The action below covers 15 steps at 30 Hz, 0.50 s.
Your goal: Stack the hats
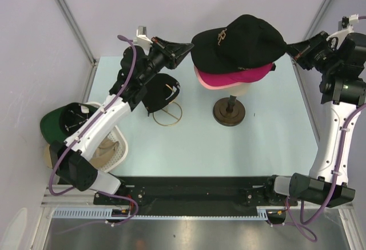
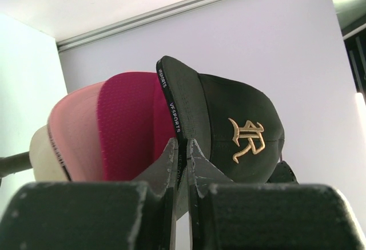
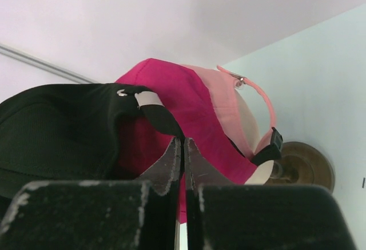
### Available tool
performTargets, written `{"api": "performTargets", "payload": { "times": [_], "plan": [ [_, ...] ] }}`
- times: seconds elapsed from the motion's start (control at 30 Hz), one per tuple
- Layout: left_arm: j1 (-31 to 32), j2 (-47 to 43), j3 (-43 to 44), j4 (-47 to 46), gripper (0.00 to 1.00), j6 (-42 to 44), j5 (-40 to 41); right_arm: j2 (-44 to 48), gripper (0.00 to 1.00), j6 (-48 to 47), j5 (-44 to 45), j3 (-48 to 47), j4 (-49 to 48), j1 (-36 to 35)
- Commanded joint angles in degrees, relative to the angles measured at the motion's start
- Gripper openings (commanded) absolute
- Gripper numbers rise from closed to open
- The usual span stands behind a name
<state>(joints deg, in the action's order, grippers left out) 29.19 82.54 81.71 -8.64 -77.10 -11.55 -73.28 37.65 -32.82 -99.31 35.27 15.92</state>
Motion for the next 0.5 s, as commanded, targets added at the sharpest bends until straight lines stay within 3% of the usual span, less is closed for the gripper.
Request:
{"api": "performTargets", "payload": {
  "times": [0.0, 0.47],
  "plan": [
    [-0.4, -1.5, -0.4, -0.4, 0.0, -1.6, 3.6, 0.8, 0.0, -3.1, 4.2, 0.3, 1.3, 0.5],
    [-0.1, 3.9, 3.5, 4.5, 0.0, 2.9, 7.2, -4.2, 0.0, -3.1, 8.6, 7.0, -7.2, -1.6]
  ]
}}
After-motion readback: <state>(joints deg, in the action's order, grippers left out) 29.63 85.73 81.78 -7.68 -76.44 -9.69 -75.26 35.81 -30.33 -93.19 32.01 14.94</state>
